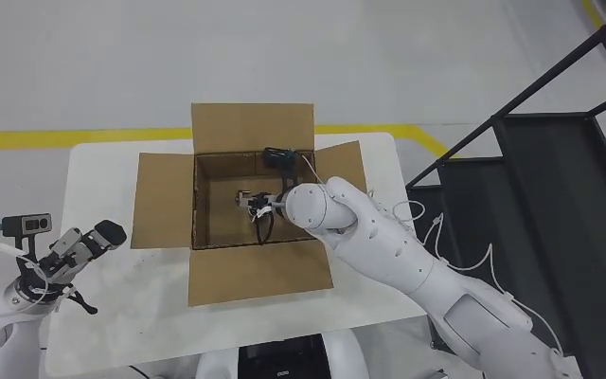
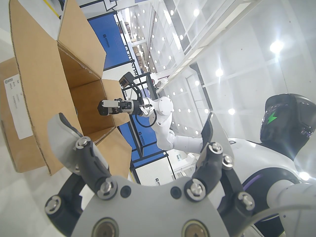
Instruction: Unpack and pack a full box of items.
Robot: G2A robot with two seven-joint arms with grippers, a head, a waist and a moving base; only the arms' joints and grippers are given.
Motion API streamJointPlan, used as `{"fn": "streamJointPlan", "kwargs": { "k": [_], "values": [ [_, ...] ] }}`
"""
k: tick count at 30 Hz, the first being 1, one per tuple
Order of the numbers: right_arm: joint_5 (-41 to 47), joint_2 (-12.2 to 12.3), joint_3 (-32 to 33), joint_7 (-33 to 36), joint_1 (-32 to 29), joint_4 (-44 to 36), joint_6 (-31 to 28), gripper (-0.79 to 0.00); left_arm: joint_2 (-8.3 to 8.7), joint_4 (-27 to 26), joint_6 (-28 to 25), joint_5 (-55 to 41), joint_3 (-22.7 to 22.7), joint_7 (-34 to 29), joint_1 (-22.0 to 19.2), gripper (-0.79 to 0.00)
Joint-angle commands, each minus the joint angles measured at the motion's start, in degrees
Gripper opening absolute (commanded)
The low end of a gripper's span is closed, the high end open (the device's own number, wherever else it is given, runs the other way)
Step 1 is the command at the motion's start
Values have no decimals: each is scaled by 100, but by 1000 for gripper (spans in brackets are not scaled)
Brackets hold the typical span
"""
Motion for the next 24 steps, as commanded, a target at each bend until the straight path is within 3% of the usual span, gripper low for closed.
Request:
{"fn": "streamJointPlan", "kwargs": {
  "k": [1, 12, 24],
  "values": [
    [-73, -62, -150, 82, 159, 171, 78, 0, 0, 0, 0, 0, 0, 0, 0, 0],
    [55, -685, -1049, 27, 916, 1527, 249, 0, 0, 0, 0, 0, 0, 0, 0, 0],
    [791, -1408, -1328, -496, 1266, 3070, 74, 0, 0, 0, 0, 0, 0, 0, 0, 0]
  ]
}}
